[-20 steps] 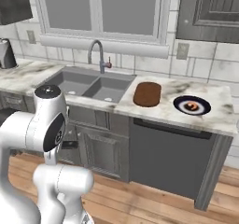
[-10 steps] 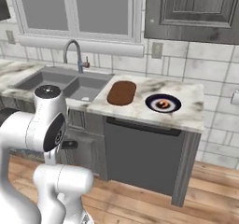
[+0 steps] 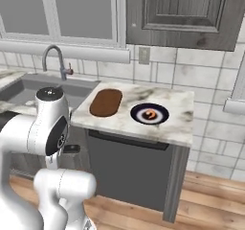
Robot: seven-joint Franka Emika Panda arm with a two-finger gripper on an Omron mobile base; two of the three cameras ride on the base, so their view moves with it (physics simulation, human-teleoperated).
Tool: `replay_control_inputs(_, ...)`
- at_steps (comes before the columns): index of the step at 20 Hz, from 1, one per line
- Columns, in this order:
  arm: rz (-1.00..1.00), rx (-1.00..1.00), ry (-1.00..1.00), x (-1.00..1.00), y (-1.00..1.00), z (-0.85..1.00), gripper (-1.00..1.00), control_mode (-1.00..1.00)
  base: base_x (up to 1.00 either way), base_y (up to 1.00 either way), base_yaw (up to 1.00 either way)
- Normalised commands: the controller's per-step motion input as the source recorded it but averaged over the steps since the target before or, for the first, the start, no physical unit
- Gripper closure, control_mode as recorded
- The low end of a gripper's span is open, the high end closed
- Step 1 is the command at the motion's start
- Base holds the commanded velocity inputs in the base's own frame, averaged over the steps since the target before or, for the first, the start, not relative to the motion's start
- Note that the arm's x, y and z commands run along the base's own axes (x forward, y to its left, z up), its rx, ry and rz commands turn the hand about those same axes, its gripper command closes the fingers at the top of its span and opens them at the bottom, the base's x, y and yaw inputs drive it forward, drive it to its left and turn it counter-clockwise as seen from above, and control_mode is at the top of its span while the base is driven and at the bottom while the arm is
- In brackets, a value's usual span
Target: Pick up the knife from the drawer and place it on the cutting board. Then place the meat from the plate to the cutting board.
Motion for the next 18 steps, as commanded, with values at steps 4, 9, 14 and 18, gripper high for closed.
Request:
replay_control_inputs(4, 0.00, 0.00, 0.00, 0.00, 0.00, 0.00, 1.00, 1.00, 0.52, -0.26, -0.09)
replay_control_inputs(9, 0.00, 0.00, 0.00, 0.00, 0.00, 0.00, 1.00, 1.00, 0.62, -0.09, -0.14)
replay_control_inputs(14, 0.00, 0.00, 0.00, 0.00, 0.00, 0.00, 1.00, 1.00, 0.61, -0.07, -0.17)
replay_control_inputs(18, 0.00, 0.00, 0.00, 0.00, 0.00, 0.00, 1.00, 1.00, 0.61, 0.00, -0.16)
